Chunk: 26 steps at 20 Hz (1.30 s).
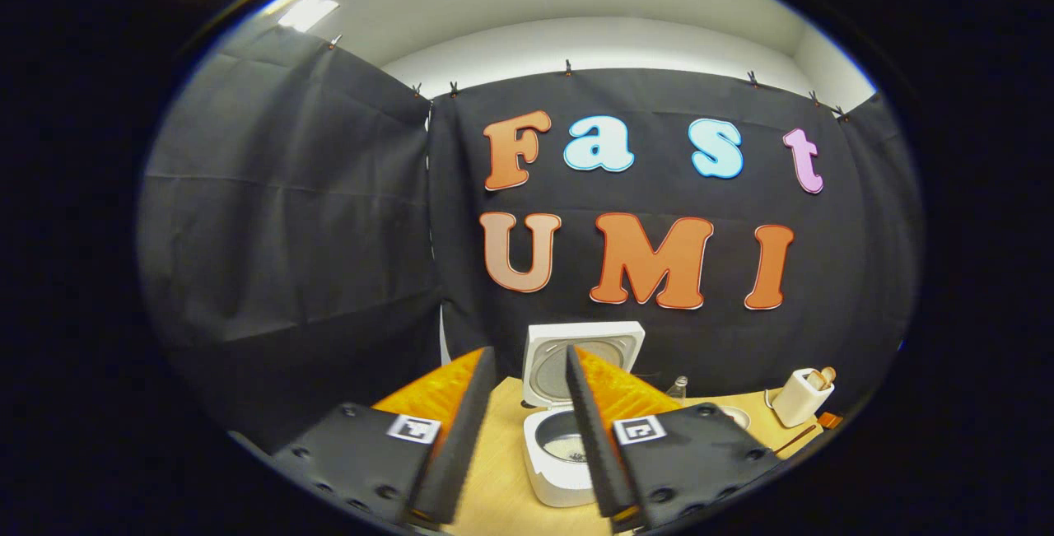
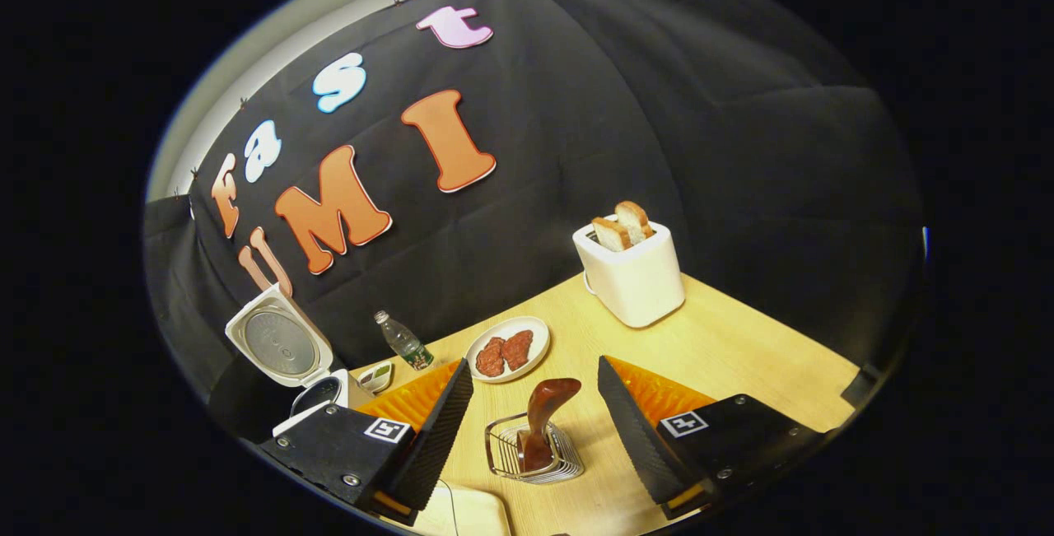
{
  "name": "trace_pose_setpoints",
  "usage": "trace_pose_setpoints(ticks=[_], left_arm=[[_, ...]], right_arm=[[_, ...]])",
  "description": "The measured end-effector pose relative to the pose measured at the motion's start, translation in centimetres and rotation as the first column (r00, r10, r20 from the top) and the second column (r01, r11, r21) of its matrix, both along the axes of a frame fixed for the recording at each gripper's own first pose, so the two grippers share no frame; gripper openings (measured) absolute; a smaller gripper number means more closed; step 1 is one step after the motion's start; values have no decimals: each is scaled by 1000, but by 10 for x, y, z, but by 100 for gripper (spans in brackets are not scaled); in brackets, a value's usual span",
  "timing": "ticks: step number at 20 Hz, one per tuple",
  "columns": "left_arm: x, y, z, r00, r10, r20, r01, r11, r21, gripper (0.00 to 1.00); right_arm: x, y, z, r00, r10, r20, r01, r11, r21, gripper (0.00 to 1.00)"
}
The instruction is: Close the left gripper, press the button to open the rice cooker; take a wooden spoon from the chopstick holder with the right hand, scoop a spoonful of rice and pour it into the rice cooker, then put the wooden spoon back into the chopstick holder.
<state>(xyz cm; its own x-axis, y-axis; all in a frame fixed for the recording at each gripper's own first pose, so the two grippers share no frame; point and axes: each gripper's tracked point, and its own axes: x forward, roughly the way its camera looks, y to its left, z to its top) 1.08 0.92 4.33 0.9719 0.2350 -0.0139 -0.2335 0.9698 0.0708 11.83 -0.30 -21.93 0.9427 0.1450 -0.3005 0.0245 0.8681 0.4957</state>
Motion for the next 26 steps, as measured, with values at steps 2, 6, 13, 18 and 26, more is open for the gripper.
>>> trace_pose_setpoints(ticks=[2, 6, 13, 18, 26], left_arm=[[-9, 0, 1, 1000, 12, 3, -12, 1000, 8, 75], [-15, -2, 1, 1000, 22, -5, -22, 999, 31, 82], [-26, -8, 3, 999, 35, 19, -37, 995, 93, 88], [-38, 3, -6, 997, 79, 16, -80, 994, 74, 95], [-42, 17, -16, 994, 108, 14, -108, 993, 55, 100]], right_arm=[[6, 6, -14, 999, 12, -34, -11, 999, 32, 95], [17, 14, -36, 996, 31, -89, -25, 997, 77, 92], [36, 19, -44, 994, 50, -101, -37, 991, 127, 70], [37, 25, -56, 991, 68, -113, -50, 987, 156, 49], [39, 34, -62, 990, 92, -108, -69, 978, 199, 28]])
